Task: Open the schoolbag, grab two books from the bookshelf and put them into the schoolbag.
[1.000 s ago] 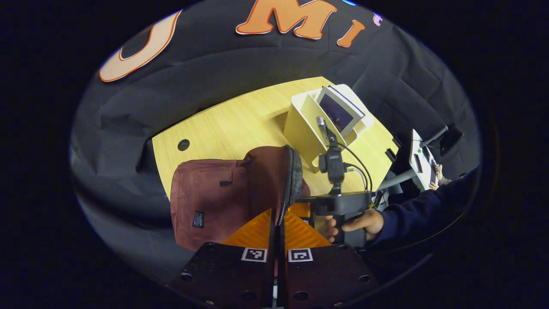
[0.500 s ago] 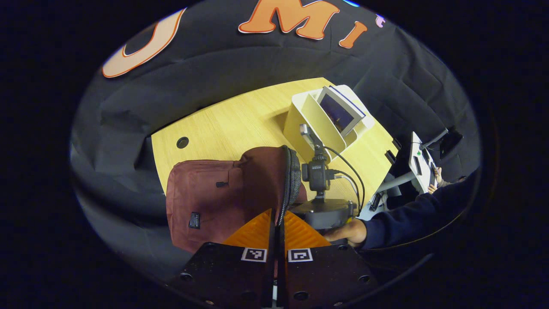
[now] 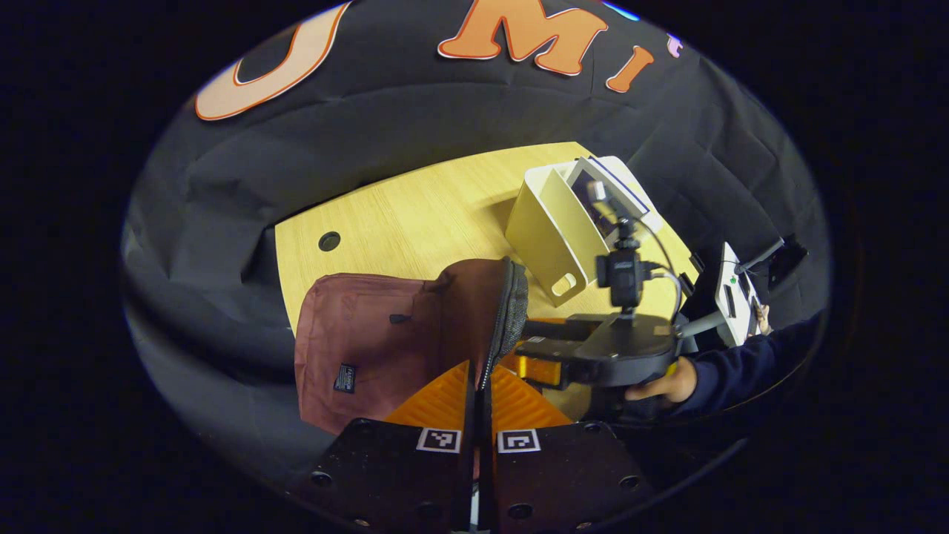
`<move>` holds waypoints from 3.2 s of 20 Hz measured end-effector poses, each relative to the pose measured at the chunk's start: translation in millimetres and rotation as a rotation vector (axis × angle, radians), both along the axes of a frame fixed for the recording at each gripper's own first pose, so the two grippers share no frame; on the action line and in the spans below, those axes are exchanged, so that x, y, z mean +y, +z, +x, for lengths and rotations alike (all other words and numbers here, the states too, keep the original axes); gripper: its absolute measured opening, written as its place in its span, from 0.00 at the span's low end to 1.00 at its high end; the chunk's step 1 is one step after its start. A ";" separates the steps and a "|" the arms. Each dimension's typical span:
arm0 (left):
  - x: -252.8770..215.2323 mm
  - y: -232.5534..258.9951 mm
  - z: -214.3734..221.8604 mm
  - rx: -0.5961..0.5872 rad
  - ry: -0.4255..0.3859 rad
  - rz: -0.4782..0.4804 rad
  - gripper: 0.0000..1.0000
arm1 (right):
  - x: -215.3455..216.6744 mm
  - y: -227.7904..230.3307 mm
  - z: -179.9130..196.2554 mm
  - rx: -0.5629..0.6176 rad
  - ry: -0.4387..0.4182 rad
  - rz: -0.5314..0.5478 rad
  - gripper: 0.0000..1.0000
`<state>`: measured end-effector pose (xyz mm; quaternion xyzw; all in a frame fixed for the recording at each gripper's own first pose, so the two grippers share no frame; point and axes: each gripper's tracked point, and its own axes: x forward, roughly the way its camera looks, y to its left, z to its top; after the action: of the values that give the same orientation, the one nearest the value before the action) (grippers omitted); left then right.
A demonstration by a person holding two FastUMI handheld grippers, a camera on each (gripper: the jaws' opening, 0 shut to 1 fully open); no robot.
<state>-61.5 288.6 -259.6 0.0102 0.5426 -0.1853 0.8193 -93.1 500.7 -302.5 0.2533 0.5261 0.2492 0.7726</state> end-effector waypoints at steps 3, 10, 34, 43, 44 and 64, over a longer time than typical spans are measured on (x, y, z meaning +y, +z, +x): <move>-5.2 -4.1 -1.4 0.000 0.007 0.000 0.04 | -32.2 8.5 13.6 -0.061 0.013 -0.048 0.97; -15.2 -11.2 -6.0 -0.004 0.019 -0.005 0.04 | -133.3 45.5 44.5 -0.190 0.077 -0.215 0.97; -1.9 -40.4 -8.7 0.055 0.099 -0.052 0.04 | -227.7 23.7 181.4 -0.045 0.328 -0.579 0.99; 4.0 -49.7 -4.0 0.061 0.061 -0.060 0.04 | -217.4 -18.1 195.6 0.096 0.344 -0.647 0.65; 6.1 -50.8 -2.9 0.065 0.067 -0.064 0.04 | -219.3 -21.0 196.6 0.108 0.342 -0.652 0.60; 22.6 -43.4 -4.3 0.007 0.053 -0.074 0.04 | -257.2 145.0 163.0 -0.029 0.254 -0.545 0.36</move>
<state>-65.7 311.1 -303.0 -0.0352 0.5384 -0.1835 0.8217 69.9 243.5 -157.5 -0.0349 0.5901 0.1971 0.7821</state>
